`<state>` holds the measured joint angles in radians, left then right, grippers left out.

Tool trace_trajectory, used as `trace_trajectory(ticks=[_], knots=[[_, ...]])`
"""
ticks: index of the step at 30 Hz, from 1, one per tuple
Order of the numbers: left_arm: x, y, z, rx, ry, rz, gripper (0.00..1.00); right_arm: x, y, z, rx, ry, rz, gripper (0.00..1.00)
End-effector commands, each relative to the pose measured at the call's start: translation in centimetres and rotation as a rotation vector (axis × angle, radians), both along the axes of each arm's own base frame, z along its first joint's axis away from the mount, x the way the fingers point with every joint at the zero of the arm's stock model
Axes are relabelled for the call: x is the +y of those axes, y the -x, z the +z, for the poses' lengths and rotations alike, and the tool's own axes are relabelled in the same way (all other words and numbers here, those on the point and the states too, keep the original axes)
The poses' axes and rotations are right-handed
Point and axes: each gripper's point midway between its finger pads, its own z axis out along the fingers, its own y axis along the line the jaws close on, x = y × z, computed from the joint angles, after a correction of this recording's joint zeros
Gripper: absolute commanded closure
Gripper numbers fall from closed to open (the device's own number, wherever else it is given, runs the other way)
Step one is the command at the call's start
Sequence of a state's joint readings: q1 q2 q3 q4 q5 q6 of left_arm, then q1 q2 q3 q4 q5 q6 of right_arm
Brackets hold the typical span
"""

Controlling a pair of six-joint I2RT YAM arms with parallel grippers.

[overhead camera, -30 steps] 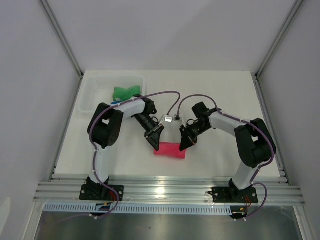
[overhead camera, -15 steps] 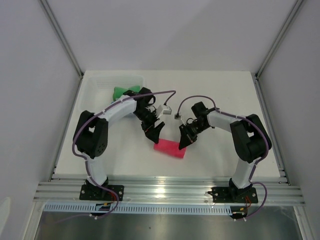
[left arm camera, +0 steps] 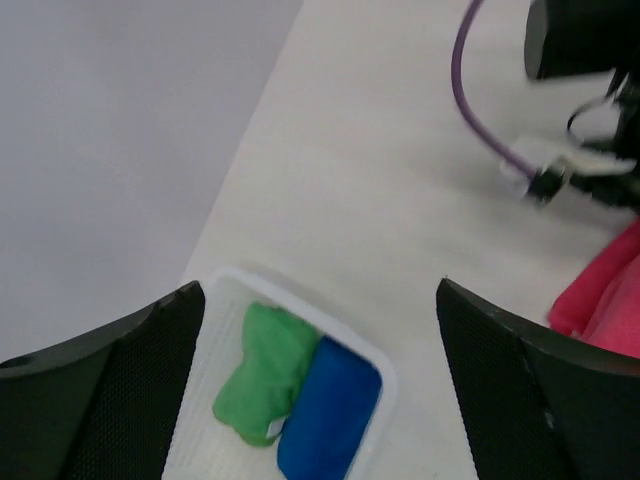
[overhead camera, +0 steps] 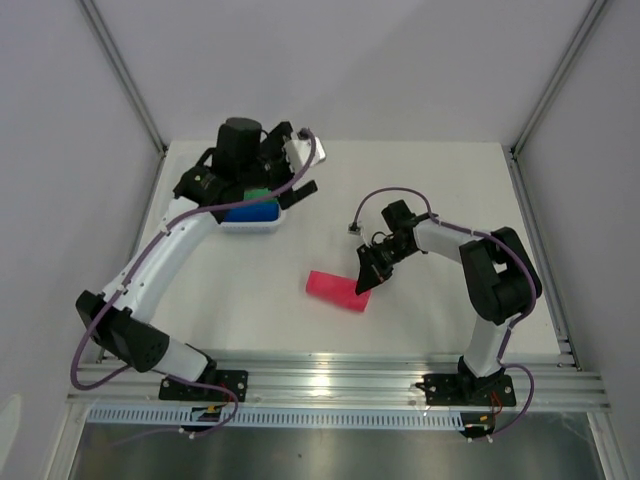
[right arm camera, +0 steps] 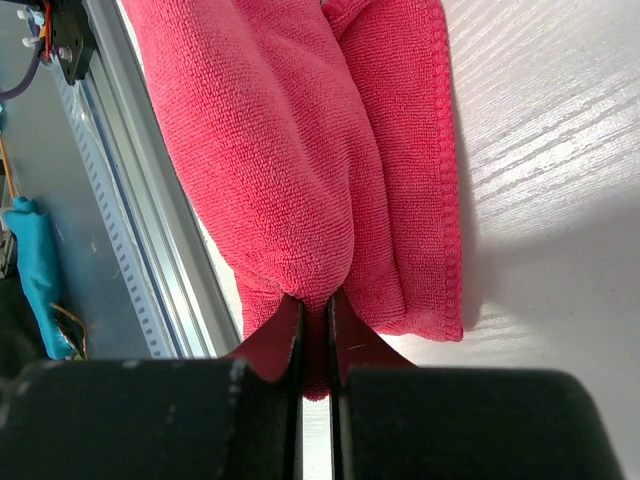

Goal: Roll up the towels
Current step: Roll the towel, then place the rolled towel into the container

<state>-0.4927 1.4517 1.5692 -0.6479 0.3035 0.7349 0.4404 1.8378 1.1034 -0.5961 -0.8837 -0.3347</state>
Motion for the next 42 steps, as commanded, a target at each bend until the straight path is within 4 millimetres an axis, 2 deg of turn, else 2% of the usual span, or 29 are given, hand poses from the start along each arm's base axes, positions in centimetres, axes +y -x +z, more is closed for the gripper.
trace_trajectory(ticks=[1, 2, 3, 4, 5, 6, 7, 8, 9, 10, 11, 15, 16, 18, 19, 24, 28, 29, 36, 42], knots=[[-3.3, -1.4, 4.1, 0.067, 0.206, -0.033, 0.01, 0.0, -2.2, -0.6, -0.093, 0.017, -0.006, 1.0], [-5.8, 0.7, 3.9, 0.166, 0.252, -0.206, 0.25, -0.1, -2.3, -0.7, -0.093, 0.019, -0.007, 1.0], [-6.4, 2.6, 3.3, 0.238, 0.251, -0.291, 0.34, -0.2, -2.4, -0.8, -0.094, 0.023, -0.01, 1.0], [-7.2, 3.6, 3.1, 0.248, 0.249, -0.345, 0.39, -0.3, -2.4, -0.9, -0.091, 0.025, -0.014, 1.0], [-8.1, 3.6, 2.1, 0.166, 0.158, -0.342, 0.39, -0.3, -2.4, -1.0, -0.084, 0.026, -0.016, 1.0], [-7.6, 4.2, -2.2, 0.174, 0.054, -0.317, 0.39, -0.3, -2.4, -1.0, -0.077, 0.018, -0.016, 1.0], [-8.1, 3.8, -2.6, 0.066, 0.004, -0.325, 0.39, -0.3, -2.5, -1.0, -0.072, 0.014, -0.023, 1.0], [-8.8, 4.3, -3.4, -0.036, -0.074, -0.369, 0.39, -0.3, -2.4, -1.1, -0.063, 0.014, -0.028, 1.0], [-8.4, 5.5, -7.4, -0.044, -0.107, -0.385, 0.37, -0.2, -2.6, -1.1, -0.058, 0.009, -0.034, 1.0], [-8.5, 6.1, -8.2, -0.093, -0.138, -0.424, 0.34, -0.1, -2.5, -1.1, -0.048, 0.01, -0.04, 1.0], [-8.8, 7.9, -10.7, -0.08, -0.174, -0.482, 0.32, -0.1, -2.5, -1.1, -0.031, 0.01, -0.052, 1.0], [-9.1, 11.3, -14.0, -0.124, -0.21, -0.619, 0.29, -0.2, -2.6, -1.6, 0.046, -0.008, -0.089, 1.0], [-9.1, 12.5, -16.2, -0.14, -0.246, -0.666, 0.29, -0.1, -2.5, -1.4, 0.067, -0.025, -0.097, 1.0], [-9.1, 12.9, -17.6, -0.175, -0.29, -0.686, 0.28, -0.2, -2.5, -1.6, 0.11, -0.036, -0.119, 1.0], [-8.9, 14.0, -19.9, -0.156, -0.326, -0.719, 0.28, -0.3, -2.5, -1.7, 0.119, -0.038, -0.121, 1.0], [-9.9, 13.4, -21.4, -0.178, -0.344, -0.682, 0.27, -0.4, -2.6, -1.8, 0.145, -0.066, -0.128, 1.0], [-10.2, 13.8, -22.6, -0.166, -0.357, -0.723, 0.27, -0.4, -2.6, -2.1, 0.161, -0.077, -0.131, 1.0], [-9.9, 14.0, -23.5, -0.153, -0.375, -0.733, 0.28, -0.4, -2.6, -2.1, 0.165, -0.077, -0.132, 1.0], [-9.6, 13.4, -26.2, -0.063, -0.443, -0.704, 0.29, -0.6, -3.0, -2.3, 0.177, -0.082, -0.147, 1.0], [-9.6, 12.1, -27.6, 0.013, -0.482, -0.656, 0.3, -0.6, -3.0, -2.3, 0.181, -0.08, -0.146, 1.0]])
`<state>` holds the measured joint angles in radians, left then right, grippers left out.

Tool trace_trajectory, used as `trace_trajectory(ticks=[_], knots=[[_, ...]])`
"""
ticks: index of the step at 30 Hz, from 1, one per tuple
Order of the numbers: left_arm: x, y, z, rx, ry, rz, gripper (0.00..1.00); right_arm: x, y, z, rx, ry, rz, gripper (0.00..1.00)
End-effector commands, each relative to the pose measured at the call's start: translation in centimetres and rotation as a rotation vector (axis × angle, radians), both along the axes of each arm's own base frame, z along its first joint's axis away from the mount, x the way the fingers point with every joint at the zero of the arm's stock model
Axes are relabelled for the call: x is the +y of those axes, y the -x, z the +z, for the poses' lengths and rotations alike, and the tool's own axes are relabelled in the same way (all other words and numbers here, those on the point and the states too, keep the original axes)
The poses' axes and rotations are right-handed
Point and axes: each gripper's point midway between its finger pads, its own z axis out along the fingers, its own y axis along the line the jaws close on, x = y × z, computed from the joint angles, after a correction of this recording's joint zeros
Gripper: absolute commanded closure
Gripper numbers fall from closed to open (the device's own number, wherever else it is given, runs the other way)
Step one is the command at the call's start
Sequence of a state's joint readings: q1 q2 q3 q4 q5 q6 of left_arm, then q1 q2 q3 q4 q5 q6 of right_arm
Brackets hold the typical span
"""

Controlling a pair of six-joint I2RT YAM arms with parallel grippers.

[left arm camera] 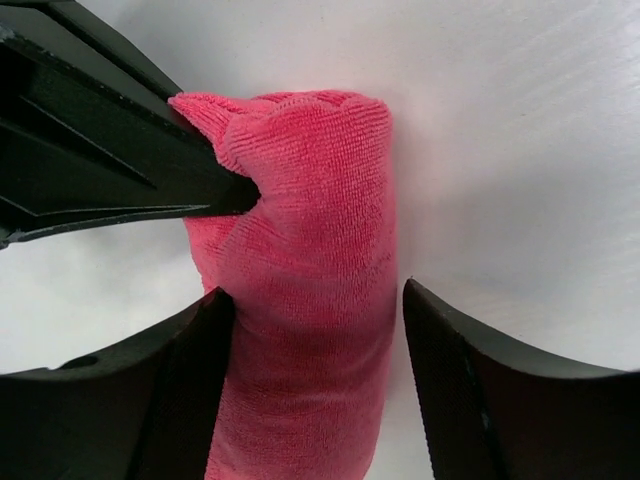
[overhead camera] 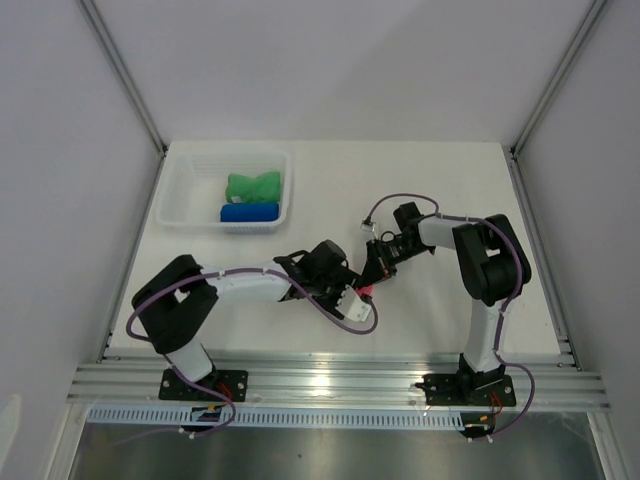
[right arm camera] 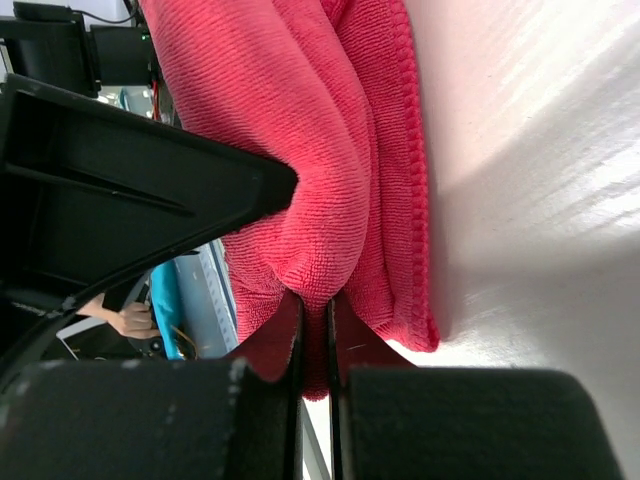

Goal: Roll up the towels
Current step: Place the rolled towel into the container

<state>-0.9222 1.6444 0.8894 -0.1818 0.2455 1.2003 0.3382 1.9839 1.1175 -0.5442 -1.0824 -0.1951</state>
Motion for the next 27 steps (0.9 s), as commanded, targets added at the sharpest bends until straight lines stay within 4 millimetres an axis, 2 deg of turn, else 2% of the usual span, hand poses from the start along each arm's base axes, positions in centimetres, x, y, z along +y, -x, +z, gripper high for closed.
trace_trajectory(ticks=[1, 9, 11, 13, 16, 18, 19, 21, 23, 27], knots=[[-0.2, -0.8, -0.6, 0.035, -0.033, 0.04, 0.31, -0.2, -1.7, -1.3, -0.083, 0.049, -0.007, 0.99], [1.0, 0.2, -2.5, 0.093, -0.118, -0.001, 0.48, -0.9, -3.7, 0.2, -0.14, 0.104, -0.054, 0.78], [1.1, 0.4, -2.5, 0.113, -0.126, -0.009, 0.52, -1.7, -4.1, 0.7, -0.158, 0.144, -0.076, 0.76], [1.4, 1.0, -2.6, 0.156, -0.143, -0.021, 0.55, -3.2, -4.9, 0.4, -0.182, 0.228, -0.121, 0.76], [1.8, 1.4, -2.6, 0.191, -0.166, -0.03, 0.58, -5.5, -6.4, 1.0, -0.232, 0.303, -0.191, 0.74], [1.1, 1.2, -1.6, 0.215, -0.147, -0.046, 0.57, -6.5, -7.3, 2.3, -0.271, 0.307, -0.226, 0.74], [1.8, 1.9, -1.9, 0.254, -0.174, -0.053, 0.54, -6.8, -7.5, 2.7, -0.283, 0.312, -0.235, 0.74], [1.8, 2.1, -1.9, 0.276, -0.186, -0.069, 0.52, -7.4, -7.9, 3.8, -0.314, 0.317, -0.254, 0.73], [2.2, 2.3, -2.0, 0.292, -0.208, -0.074, 0.5, -7.8, -8.1, 4.1, -0.325, 0.327, -0.262, 0.69], [2.1, 2.5, -1.9, 0.323, -0.218, -0.063, 0.47, -8.3, -8.0, 3.8, -0.31, 0.345, -0.267, 0.69]])
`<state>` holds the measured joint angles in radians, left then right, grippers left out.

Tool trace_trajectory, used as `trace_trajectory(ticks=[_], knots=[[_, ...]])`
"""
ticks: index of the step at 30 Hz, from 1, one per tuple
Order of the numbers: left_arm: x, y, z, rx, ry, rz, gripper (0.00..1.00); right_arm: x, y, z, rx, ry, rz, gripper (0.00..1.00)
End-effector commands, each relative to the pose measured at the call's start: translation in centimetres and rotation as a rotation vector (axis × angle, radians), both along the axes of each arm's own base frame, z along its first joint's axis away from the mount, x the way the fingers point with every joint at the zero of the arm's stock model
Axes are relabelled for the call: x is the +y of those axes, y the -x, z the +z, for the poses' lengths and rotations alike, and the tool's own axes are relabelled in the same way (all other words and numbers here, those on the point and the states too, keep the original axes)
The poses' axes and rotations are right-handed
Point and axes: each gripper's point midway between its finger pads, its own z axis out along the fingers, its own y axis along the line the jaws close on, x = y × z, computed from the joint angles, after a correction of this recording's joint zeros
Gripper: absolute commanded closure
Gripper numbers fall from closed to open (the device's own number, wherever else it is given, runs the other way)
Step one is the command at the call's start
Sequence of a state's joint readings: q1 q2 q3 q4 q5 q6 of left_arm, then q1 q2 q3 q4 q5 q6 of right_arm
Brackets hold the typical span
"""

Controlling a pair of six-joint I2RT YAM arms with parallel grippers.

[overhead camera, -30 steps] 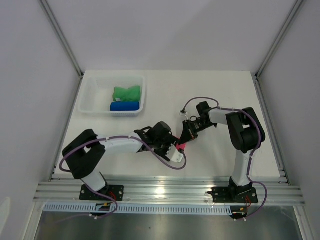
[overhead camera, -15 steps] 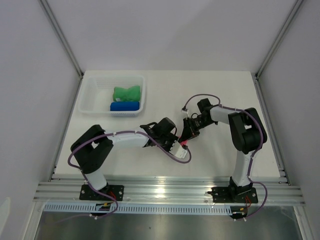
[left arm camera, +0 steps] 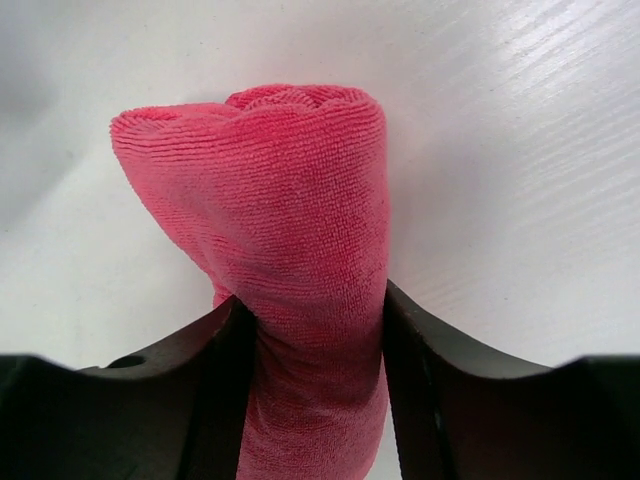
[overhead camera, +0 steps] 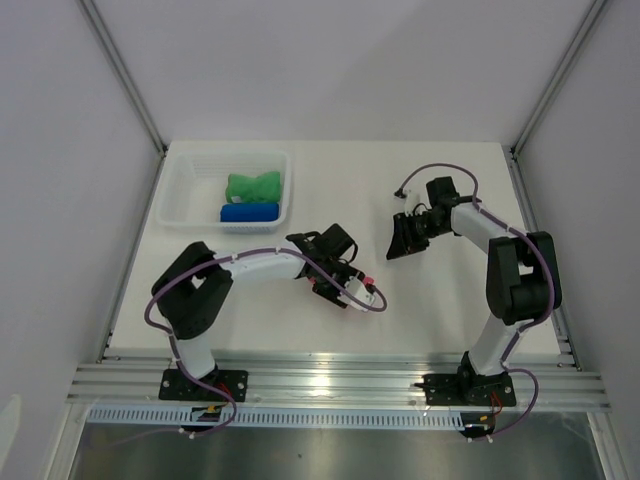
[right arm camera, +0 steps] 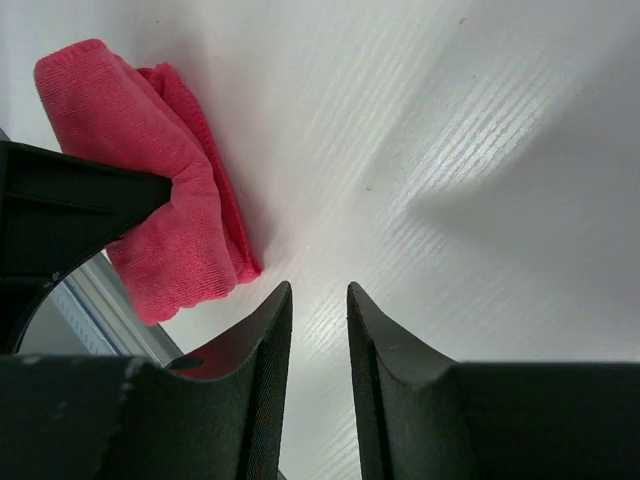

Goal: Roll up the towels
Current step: Place the rolled towel into the container

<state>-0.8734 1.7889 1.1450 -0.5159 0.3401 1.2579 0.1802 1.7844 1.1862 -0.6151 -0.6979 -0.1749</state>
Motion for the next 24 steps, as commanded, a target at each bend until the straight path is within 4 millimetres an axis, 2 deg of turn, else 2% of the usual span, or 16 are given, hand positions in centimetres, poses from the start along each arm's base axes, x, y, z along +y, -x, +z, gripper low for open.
trace_trajectory(ticks=[1, 4, 8, 11, 14, 15, 18, 23, 24], knots=[[1.7, 2.6, -1.2, 0.151, -0.089, -0.01, 0.46, -0.5, -0.4, 1.0, -0.042, 0.04, 0.001, 0.69], [2.0, 2.4, -1.2, 0.162, -0.111, 0.038, 0.43, -0.8, -0.5, 1.0, -0.047, 0.054, -0.005, 0.68], [2.6, 1.6, -2.2, 0.156, -0.161, 0.127, 0.14, -1.0, -0.4, 1.4, -0.059, 0.066, 0.002, 0.68], [2.8, 0.8, -3.3, 0.121, -0.193, 0.196, 0.14, -1.0, -0.4, 2.1, -0.072, 0.063, 0.004, 0.68], [2.2, -1.1, -3.7, 0.064, -0.173, 0.269, 0.27, -1.2, -0.2, 2.7, -0.089, 0.077, 0.013, 0.68], [1.7, -1.7, -3.6, 0.05, -0.158, 0.284, 0.39, -1.4, -0.1, 2.8, -0.091, 0.083, 0.018, 0.68], [0.7, -2.7, -2.9, 0.038, -0.123, 0.324, 0.58, -2.2, 0.4, 2.7, -0.083, 0.13, 0.028, 0.68], [1.2, -1.6, -2.9, 0.084, -0.146, 0.314, 0.59, -2.9, 0.4, 2.7, -0.09, 0.156, 0.027, 0.68], [1.4, -1.6, -3.0, 0.08, -0.151, 0.311, 0.62, -2.9, 0.3, 2.6, -0.092, 0.155, 0.026, 0.68]])
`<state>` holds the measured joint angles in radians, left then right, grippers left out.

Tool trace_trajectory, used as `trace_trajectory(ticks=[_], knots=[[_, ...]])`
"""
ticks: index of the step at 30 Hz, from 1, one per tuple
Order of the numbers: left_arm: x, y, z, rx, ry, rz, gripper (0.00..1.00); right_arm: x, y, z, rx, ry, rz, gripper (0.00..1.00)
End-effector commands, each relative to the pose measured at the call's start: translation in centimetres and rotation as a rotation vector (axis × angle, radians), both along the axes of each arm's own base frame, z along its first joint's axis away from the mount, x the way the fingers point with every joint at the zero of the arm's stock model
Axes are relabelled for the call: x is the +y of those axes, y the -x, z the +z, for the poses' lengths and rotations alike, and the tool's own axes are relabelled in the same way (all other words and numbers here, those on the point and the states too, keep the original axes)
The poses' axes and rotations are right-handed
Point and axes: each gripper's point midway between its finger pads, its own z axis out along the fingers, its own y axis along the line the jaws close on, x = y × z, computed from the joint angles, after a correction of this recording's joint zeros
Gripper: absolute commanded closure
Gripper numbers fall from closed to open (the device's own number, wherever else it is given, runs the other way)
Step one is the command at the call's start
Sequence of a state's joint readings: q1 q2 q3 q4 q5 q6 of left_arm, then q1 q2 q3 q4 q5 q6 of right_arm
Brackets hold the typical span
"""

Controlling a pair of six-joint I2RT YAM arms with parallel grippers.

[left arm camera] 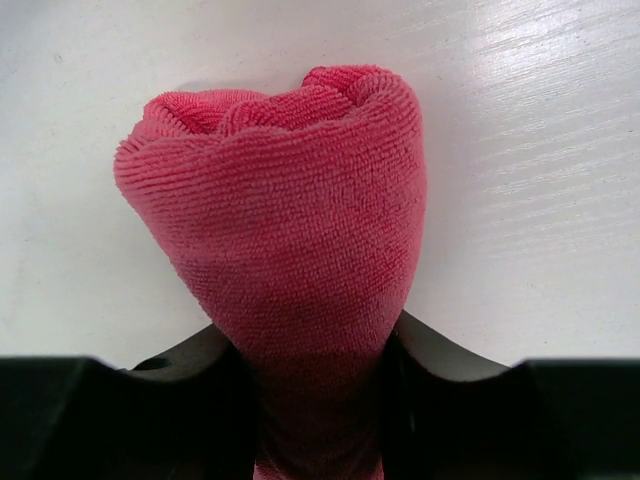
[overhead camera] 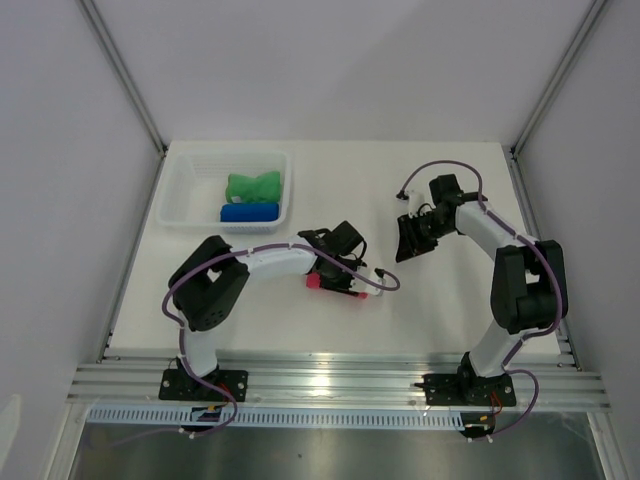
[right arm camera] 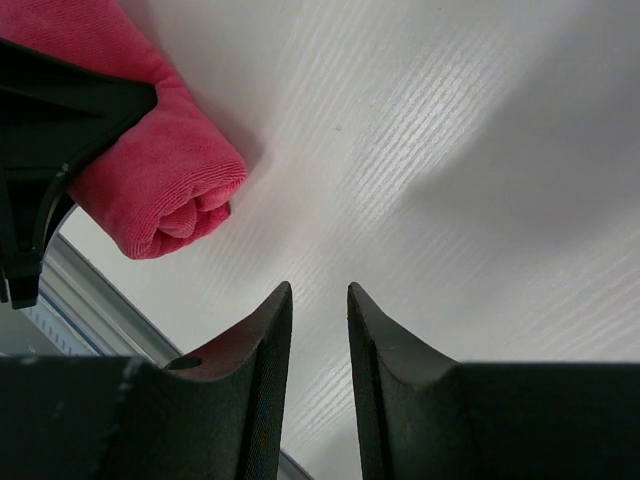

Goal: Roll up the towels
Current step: Place the rolled towel into the container

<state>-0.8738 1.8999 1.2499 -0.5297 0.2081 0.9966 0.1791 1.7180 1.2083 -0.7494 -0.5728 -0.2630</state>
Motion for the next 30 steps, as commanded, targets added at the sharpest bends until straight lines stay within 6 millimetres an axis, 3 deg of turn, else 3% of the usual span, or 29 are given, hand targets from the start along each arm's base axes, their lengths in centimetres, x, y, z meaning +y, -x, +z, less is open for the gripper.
trace_trajectory(ticks=[1, 2, 8, 16, 20, 24, 27, 30], knots=[[1.3, 0.8, -1.4, 0.045, -0.063, 0.028, 0.65, -0.5, -0.9, 1.6, -0.061, 0.016, 0.001, 0.68], [1.5, 0.9, -1.3, 0.049, -0.07, 0.025, 0.72, -0.4, -1.1, 1.6, -0.064, 0.011, -0.002, 0.68], [1.6, -0.2, 1.6, 0.041, -0.021, 0.056, 0.87, 0.0, -1.9, 1.8, -0.082, -0.007, -0.005, 0.68], [4.2, -3.7, 7.6, -0.078, 0.049, 0.061, 0.98, 0.2, -3.1, 1.8, -0.101, -0.015, -0.015, 0.69], [6.4, -4.2, 8.8, -0.105, 0.054, 0.039, 0.99, 0.5, -3.8, 1.7, -0.111, -0.027, -0.028, 0.68], [8.0, -4.6, 11.5, -0.064, 0.108, 0.08, 0.99, 0.7, -4.1, 1.6, -0.11, -0.037, -0.042, 0.68], [9.8, -7.5, 14.9, -0.145, 0.145, 0.161, 0.99, 1.0, -4.5, 1.5, -0.102, -0.049, -0.056, 0.68], [13.7, -11.7, 17.9, -0.296, 0.132, 0.286, 0.99, 1.9, -5.0, 1.7, -0.106, -0.072, -0.06, 0.69]])
